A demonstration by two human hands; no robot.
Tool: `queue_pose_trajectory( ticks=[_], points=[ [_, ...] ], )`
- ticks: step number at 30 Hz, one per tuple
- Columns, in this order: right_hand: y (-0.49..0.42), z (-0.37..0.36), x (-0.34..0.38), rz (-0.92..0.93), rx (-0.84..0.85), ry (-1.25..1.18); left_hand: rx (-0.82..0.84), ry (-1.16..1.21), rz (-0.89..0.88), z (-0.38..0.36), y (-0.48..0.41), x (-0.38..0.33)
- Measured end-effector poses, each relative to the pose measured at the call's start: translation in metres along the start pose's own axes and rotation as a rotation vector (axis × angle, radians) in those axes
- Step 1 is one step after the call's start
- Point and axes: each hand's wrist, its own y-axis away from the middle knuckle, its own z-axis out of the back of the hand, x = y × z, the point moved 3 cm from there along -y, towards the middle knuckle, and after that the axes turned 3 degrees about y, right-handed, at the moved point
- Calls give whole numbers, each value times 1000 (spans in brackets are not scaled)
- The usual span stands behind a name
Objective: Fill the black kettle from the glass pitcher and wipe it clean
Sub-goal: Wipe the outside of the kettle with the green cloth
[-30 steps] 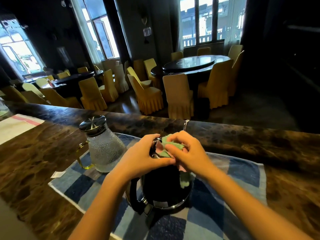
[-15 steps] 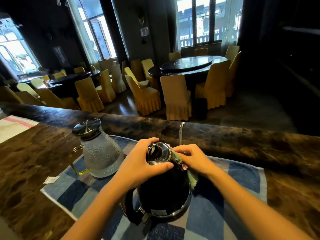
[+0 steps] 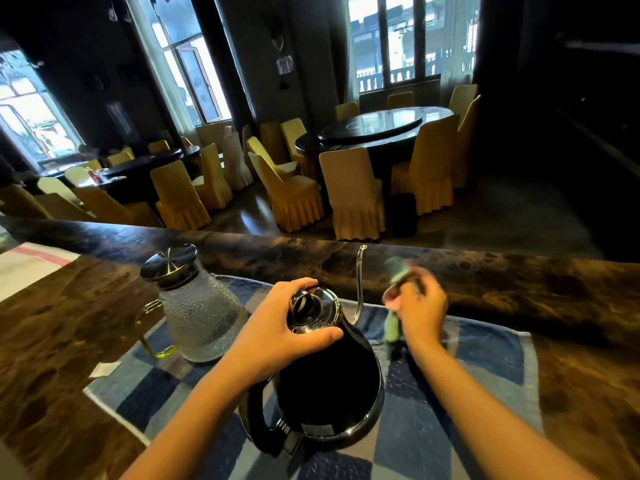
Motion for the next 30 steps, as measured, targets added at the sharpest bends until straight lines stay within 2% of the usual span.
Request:
queue_pose_trajectory(
  ticks=[1, 2, 4, 6, 10, 17, 23, 25, 30],
  points=[
    [0, -2, -4, -208, -84, -158, 4, 4, -2, 0, 0, 0],
    [-2, -9, -8, -347, -49, -243, 7, 8, -3, 0, 1, 1],
    [2, -25, -6, -492, 292, -207, 5, 10, -4, 1, 1, -1],
    [12, -35, -7, -541, 590, -142, 2, 8, -3, 2, 2, -3],
    [28, -32, -18, -416, 804, -53, 6, 7, -7, 1, 1, -3],
    [10, -24, -4, -419, 883, -37, 5, 12, -5, 2, 3, -5],
    [15, -31, -15, -330, 869, 195, 8, -8, 3, 2, 1, -5],
    [10, -35, -3, -268, 889, 253, 1, -15, 0, 2, 1, -3],
    [-26, -46, 41, 3, 753, 268, -5, -28, 2, 2, 1, -1]
  ],
)
